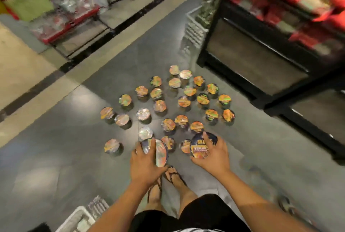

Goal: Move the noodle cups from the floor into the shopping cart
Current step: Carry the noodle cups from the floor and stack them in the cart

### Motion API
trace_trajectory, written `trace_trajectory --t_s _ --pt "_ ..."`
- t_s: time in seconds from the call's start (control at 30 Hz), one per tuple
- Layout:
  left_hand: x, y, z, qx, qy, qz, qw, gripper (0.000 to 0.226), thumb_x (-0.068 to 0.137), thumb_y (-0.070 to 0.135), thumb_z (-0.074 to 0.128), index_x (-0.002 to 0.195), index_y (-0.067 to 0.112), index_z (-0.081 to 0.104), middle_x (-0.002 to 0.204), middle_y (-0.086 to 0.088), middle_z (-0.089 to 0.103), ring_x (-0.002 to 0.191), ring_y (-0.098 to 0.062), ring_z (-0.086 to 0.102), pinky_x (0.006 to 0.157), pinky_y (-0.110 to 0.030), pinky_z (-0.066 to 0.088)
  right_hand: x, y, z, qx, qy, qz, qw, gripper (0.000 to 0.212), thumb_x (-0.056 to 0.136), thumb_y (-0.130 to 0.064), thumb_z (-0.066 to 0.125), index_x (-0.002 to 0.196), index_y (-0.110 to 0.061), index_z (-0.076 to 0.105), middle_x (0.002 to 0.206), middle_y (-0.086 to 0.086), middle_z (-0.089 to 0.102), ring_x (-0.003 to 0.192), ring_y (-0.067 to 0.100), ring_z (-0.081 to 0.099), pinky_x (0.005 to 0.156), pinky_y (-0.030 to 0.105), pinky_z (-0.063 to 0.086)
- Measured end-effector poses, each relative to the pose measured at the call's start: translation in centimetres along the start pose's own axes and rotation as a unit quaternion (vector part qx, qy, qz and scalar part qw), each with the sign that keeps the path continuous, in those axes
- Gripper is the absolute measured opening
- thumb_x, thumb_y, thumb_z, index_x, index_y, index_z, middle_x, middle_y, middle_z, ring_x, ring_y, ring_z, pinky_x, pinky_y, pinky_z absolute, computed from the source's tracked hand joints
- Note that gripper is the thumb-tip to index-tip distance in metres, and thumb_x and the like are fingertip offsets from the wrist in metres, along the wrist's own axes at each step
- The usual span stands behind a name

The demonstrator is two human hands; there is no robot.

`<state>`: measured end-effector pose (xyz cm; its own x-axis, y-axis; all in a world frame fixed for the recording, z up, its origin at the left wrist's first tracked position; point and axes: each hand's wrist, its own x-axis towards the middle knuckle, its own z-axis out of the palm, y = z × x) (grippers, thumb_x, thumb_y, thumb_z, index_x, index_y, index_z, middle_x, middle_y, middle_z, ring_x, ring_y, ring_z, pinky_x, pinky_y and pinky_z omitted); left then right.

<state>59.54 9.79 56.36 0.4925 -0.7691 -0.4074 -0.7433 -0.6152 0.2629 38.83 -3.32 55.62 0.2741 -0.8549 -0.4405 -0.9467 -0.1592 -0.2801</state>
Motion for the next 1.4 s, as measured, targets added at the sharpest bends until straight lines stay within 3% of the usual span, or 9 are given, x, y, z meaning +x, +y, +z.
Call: trace_trajectory --t_s 0.13,0.2,0.33,0.5,0.8,0.97,1.17,1.27,1.4 --pt "2.0 4.2 -0.3 0.061 -0.031 0.103 0.992 0.112 0.050 0.080 0.043 0.150 0.031 0.032 0.143 -0.025 0.033 0.115 -0.045 0.044 0.096 -0.046 0.043 -4.6 4.0 0.0 0.092 0.044 0.149 0.984 0.109 0.056 -0.079 0.058 0.150 -0.038 0.024 0.135 0.011 0.033 0.128 0.030 0.032 0.110 0.034 0.030" --pt "2.4 7.0 0.1 0.096 -0.059 0.156 0.981 0.112 0.050 0.080 0.046 0.151 0.033 0.026 0.141 -0.021 0.032 0.113 -0.042 0.044 0.095 -0.043 0.043 -7.1 6.2 0.6 0.137 0.080 0.215 0.964 0.112 0.052 -0.084 0.054 0.150 -0.037 0.028 0.134 0.012 0.035 0.128 0.030 0.033 0.109 0.035 0.031" --pt "2.0 13.7 2.0 0.163 -0.097 0.270 0.944 0.113 0.053 0.078 0.052 0.153 0.036 0.019 0.142 -0.018 0.029 0.114 -0.039 0.043 0.092 -0.040 0.045 -11.3 11.3 1.3 0.196 0.114 0.340 0.913 0.111 0.053 -0.086 0.056 0.149 -0.040 0.025 0.139 0.014 0.034 0.132 0.031 0.030 0.110 0.039 0.034" --pt "-0.2 23.6 5.6 0.222 -0.112 0.384 0.889 0.113 0.054 0.077 0.052 0.153 0.036 0.017 0.150 -0.020 0.022 0.124 -0.041 0.039 0.100 -0.042 0.040 -15.7 18.6 0.5 0.255 0.160 0.446 0.843 0.110 0.055 -0.081 0.058 0.150 -0.042 0.019 0.141 0.014 0.030 0.132 0.033 0.030 0.111 0.040 0.032" --pt "-9.2 43.4 13.8 0.264 -0.132 0.526 0.798 0.112 0.062 0.075 0.057 0.154 0.037 0.005 0.148 -0.020 0.021 0.126 -0.037 0.031 0.106 -0.039 0.032 -23.7 35.2 -2.5 0.336 0.223 0.527 0.748 0.106 0.062 -0.074 0.065 0.151 -0.042 0.017 0.138 0.013 0.029 0.131 0.037 0.029 0.110 0.042 0.030" --pt "-16.2 53.0 17.1 0.246 -0.138 0.594 0.753 0.112 0.061 0.078 0.054 0.153 0.040 0.002 0.151 -0.019 0.015 0.123 -0.038 0.034 0.106 -0.041 0.034 -28.3 42.6 -5.8 0.368 0.286 0.512 0.721 0.106 0.063 -0.066 0.075 0.150 -0.043 0.020 0.154 0.017 0.017 0.143 0.034 0.017 0.115 0.041 0.024" --pt "-24.3 63.1 20.1 0.220 -0.145 0.707 0.657 0.112 0.060 0.084 0.051 0.152 0.040 0.005 0.147 -0.013 0.015 0.120 -0.033 0.033 0.106 -0.039 0.035 -32.9 48.9 -8.2 0.383 0.424 0.574 0.586 0.105 0.060 -0.067 0.076 0.149 -0.036 0.031 0.142 0.015 0.033 0.136 0.031 0.030 0.110 0.039 0.031" --pt "-27.9 67.5 22.5 0.225 -0.162 0.753 0.597 0.110 0.062 0.083 0.052 0.152 0.039 0.006 0.147 -0.015 0.017 0.122 -0.034 0.032 0.108 -0.039 0.033 -34.9 51.8 -7.7 0.367 0.445 0.622 0.529 0.103 0.061 -0.061 0.080 0.149 -0.030 0.035 0.136 0.012 0.038 0.129 0.029 0.038 0.107 0.039 0.035" --pt "-32.2 73.1 26.7 0.236 -0.200 0.798 0.516 0.111 0.062 0.084 0.050 0.151 0.041 -0.001 0.149 -0.017 0.015 0.128 -0.037 0.029 0.111 -0.041 0.031 -37.0 55.4 -6.7 0.378 0.437 0.686 0.442 0.111 0.054 -0.081 0.066 0.149 -0.039 0.026 0.143 0.013 0.033 0.135 0.032 0.031 0.111 0.046 0.033"
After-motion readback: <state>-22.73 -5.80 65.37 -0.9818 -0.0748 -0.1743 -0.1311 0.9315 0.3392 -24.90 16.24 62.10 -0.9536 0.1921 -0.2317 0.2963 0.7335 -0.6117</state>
